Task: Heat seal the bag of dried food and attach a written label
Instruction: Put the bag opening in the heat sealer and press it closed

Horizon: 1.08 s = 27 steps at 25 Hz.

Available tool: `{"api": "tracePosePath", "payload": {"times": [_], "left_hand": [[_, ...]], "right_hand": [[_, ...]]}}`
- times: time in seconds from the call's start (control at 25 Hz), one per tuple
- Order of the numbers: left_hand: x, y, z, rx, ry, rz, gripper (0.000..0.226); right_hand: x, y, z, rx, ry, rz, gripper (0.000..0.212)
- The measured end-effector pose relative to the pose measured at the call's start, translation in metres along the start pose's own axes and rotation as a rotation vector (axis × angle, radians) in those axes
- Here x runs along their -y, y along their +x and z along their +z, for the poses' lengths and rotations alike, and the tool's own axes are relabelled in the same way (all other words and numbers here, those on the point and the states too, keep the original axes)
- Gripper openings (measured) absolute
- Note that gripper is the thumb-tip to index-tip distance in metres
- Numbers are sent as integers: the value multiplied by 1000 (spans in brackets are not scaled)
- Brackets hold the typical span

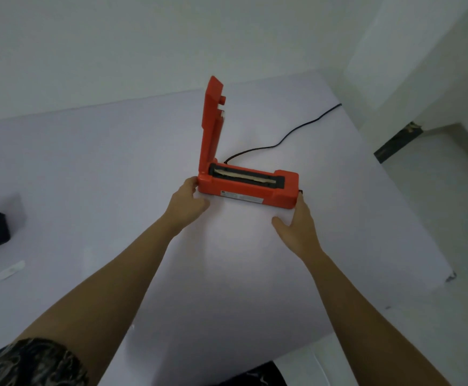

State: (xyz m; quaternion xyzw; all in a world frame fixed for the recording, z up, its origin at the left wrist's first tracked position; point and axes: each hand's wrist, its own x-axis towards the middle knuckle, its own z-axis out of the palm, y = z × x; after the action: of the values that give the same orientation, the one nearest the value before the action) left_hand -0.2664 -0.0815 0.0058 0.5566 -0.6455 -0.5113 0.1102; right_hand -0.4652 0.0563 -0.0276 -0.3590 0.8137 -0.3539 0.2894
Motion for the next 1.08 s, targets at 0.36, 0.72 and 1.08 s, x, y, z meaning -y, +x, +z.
{"api": "tracePosePath", "payload": {"times": [0.36,0.72,1.08], "left_hand": [[33,-33,-33,-117,100,118,66],[161,-119,-109,-437,199,-226,49],[187,-135,-96,-435,-186,-494,42]], "right_hand": [[11,-53,6,-277,16,118,65],[81,-112,167,365,3,34,29],[112,-97,223,516,-72,111,30]]}}
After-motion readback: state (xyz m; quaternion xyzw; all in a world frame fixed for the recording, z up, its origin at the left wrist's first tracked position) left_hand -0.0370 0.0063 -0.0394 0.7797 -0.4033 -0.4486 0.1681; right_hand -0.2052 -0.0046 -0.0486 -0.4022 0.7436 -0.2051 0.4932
